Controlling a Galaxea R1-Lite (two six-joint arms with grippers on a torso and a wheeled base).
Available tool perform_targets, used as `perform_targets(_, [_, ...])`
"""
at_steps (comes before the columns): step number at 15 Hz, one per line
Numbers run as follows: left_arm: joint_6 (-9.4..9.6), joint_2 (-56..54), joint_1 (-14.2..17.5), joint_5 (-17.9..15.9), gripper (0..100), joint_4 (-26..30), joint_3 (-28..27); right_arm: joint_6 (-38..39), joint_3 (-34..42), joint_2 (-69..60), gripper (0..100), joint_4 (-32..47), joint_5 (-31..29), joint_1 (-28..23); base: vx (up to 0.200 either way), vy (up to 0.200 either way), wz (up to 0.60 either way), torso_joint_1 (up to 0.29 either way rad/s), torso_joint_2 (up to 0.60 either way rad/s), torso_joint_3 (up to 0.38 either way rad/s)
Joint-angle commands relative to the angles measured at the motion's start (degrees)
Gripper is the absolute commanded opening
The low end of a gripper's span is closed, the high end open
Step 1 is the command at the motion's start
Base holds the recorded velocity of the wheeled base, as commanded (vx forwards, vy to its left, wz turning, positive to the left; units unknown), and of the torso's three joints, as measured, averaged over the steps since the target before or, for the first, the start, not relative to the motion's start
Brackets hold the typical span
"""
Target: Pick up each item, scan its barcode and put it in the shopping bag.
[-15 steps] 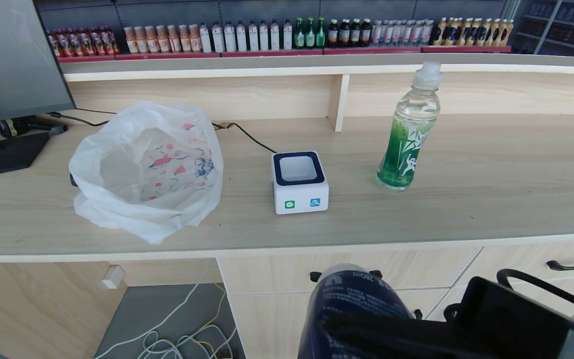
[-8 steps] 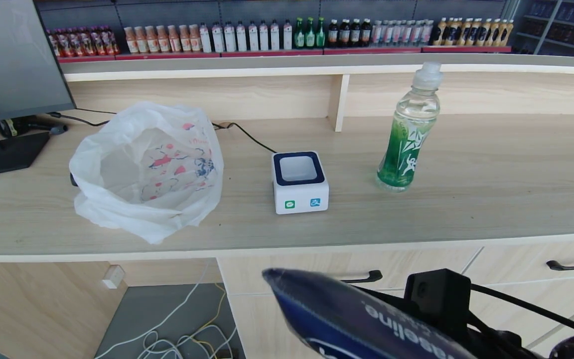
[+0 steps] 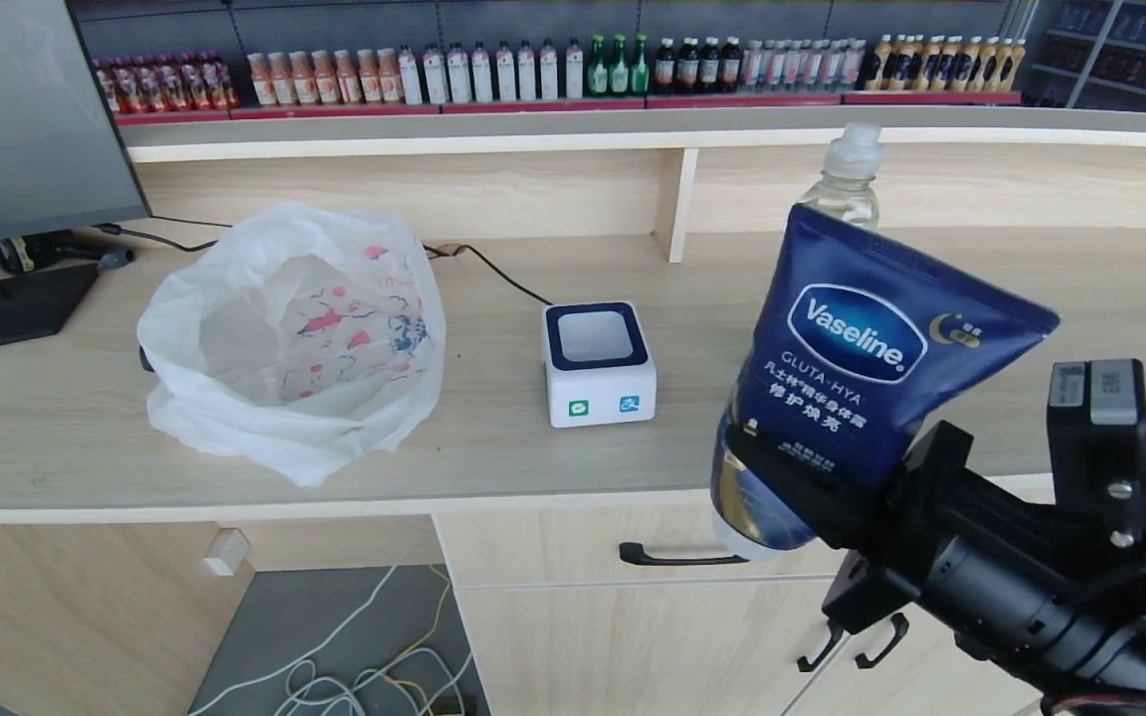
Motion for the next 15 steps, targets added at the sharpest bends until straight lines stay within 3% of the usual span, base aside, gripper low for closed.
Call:
perform_targets(1, [-0.01, 0.0, 0.0, 0.0, 100, 0.0, 0.0, 5.0, -0.7, -2.4, 0, -0.1, -4.5, -4.2, 0.0, 0.0, 0.0, 0.0, 0.0, 0.0])
perform_targets(3, [-0.01, 0.0, 0.0, 0.0, 100, 0.0, 0.0, 6.6, -2.8, -2.5, 0, -0.1, -12.4, -4.4, 0.0, 0.0, 0.0, 0.0, 0.0, 0.0])
perform_targets(5, [-0.01, 0.0, 0.0, 0.0, 100, 0.0, 0.0, 6.6, -5.4, -2.1, 0, -0.1, -15.3, -4.5, 0.0, 0.0, 0.0, 0.0, 0.0, 0.0])
perform_targets(12, [0.34, 0.0, -0.1, 0.0, 100, 0.0, 0.0, 7.7, -4.5, -5.0, 0, -0.1, -16.6, -12.5, 0.0, 0.0, 0.0, 0.0, 0.0, 0.0])
perform_targets(15, [-0.1, 0.0, 0.0, 0.0, 100, 0.0, 0.0, 7.8, -4.0, -5.7, 0, -0.1, -16.5, -12.7, 0.0, 0.2, 0.0, -0.006, 0.0, 0.002])
